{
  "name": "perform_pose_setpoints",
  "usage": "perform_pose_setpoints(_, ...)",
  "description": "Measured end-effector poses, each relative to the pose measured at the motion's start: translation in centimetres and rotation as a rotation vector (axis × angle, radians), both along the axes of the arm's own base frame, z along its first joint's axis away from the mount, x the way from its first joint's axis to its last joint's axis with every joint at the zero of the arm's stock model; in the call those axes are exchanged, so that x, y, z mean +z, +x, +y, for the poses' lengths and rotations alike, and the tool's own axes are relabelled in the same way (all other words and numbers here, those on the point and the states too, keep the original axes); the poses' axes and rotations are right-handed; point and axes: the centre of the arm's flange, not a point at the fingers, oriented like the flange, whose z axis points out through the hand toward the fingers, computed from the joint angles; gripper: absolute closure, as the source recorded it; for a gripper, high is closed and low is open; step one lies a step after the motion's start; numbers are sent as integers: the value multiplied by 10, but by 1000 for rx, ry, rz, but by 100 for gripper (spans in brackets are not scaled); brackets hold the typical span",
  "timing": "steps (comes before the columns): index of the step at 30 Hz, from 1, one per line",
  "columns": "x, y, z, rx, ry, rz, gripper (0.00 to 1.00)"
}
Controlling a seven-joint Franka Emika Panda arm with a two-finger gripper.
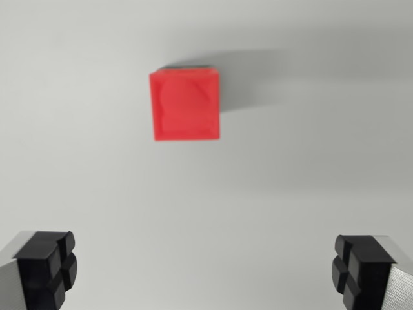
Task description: Destack cube
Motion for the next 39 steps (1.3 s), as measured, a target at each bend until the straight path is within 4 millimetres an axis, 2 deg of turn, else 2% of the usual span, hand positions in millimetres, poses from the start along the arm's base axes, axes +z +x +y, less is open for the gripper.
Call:
perform_pose_setpoints(16,-47,7,5,20,6,-6,0)
perform_pose_setpoints(39,-130,16,12,50,17,-15,0)
